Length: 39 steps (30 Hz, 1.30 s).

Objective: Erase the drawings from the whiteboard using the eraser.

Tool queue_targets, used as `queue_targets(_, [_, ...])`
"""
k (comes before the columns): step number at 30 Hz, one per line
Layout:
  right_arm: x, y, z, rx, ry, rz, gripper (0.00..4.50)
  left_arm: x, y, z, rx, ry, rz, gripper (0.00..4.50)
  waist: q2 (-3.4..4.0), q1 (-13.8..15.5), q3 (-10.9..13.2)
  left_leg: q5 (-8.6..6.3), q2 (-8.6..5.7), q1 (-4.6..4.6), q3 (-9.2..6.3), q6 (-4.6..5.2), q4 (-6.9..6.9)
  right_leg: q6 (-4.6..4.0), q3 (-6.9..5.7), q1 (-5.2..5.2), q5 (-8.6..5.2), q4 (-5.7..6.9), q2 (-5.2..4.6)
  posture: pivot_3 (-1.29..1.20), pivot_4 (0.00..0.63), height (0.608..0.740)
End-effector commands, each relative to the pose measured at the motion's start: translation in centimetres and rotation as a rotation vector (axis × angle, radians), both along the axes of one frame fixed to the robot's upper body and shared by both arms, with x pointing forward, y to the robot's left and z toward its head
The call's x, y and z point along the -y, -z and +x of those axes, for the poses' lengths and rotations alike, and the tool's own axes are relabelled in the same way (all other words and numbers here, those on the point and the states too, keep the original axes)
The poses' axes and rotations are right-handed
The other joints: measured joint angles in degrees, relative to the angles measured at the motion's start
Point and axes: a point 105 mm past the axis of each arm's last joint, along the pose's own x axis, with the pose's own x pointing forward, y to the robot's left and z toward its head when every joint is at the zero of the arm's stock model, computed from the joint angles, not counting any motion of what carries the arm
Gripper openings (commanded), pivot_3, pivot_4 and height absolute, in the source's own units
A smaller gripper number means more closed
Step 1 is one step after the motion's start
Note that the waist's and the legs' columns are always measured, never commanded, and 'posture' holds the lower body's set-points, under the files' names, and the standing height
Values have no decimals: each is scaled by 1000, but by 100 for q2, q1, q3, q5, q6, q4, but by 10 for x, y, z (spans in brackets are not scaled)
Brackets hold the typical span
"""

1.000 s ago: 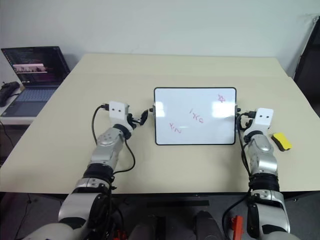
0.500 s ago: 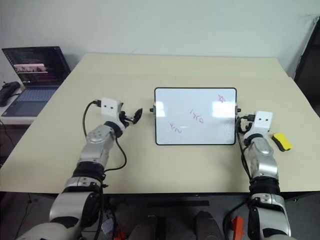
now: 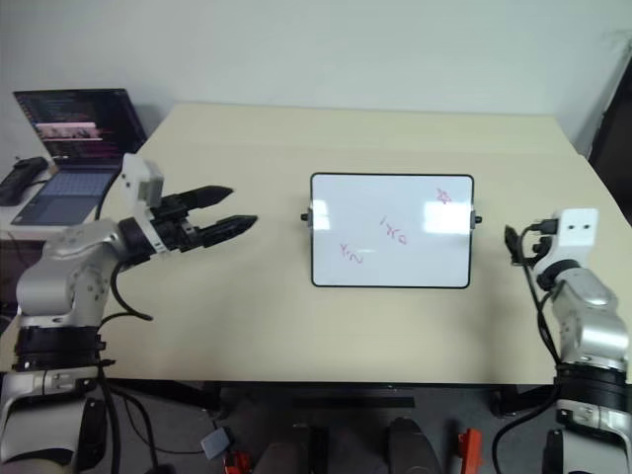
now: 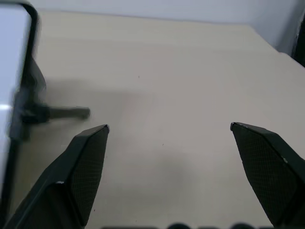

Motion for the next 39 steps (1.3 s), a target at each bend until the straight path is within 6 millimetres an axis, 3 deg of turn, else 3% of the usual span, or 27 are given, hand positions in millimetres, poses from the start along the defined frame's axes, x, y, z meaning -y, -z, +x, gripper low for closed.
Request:
queue_targets(1, [11,-21,-12,19,4,-17,4472,71,-8,-24,2,288,-36,4500,0,70,0,1,0,0,-2,1,5,9,-2,6,-6,-4,0,0,150,740])
queue_targets(4, [22,-24,-21,-10,5,-28,4472,121,6,-24,-23,384,-58,4500,-3,84,0,1,-4,-2,-1,1,22,13,0,18,-4,-13,-2,0,150,740])
queue_targets(8, [38,-12,-30,-135,-34,-34,4472,172,34,-24,-58,457,-30,4500,1,39,-2,1,-5,-2,7,1,14,6,9,11,1,-13,-1,0,150,740])
queue_targets(11, [56,-5,-36,-211,-45,-83,4472,202,43,-29,-53,515,-23,4500,1,-1,-2,-1,-4,-2,12,3,8,1,12,5,-2,-13,1,0,150,740])
queue_targets(14, [73,-5,-36,-230,-46,-59,4472,220,45,-33,-33,542,-17,4500,1,-36,-1,-1,-2,0,21,4,8,3,21,1,-3,-11,3,0,150,740])
queue_targets(21, [92,12,-34,-305,-88,-9,4472,234,46,-37,5,540,-6,4500,6,-67,-3,-1,-3,6,33,4,11,24,34,4,-9,-11,5,0,150,740])
queue_targets(26, [94,32,-32,-397,-120,-39,4472,229,44,-42,-3,541,-22,4500,7,-81,-3,-1,-5,6,36,4,9,27,40,3,-10,-12,4,0,150,740])
queue_targets(39, [94,55,-27,-458,-115,-17,4472,221,51,-39,-3,504,16,4500,7,-88,-2,-1,-7,11,54,4,11,34,63,2,-7,-11,4,0,150,740])
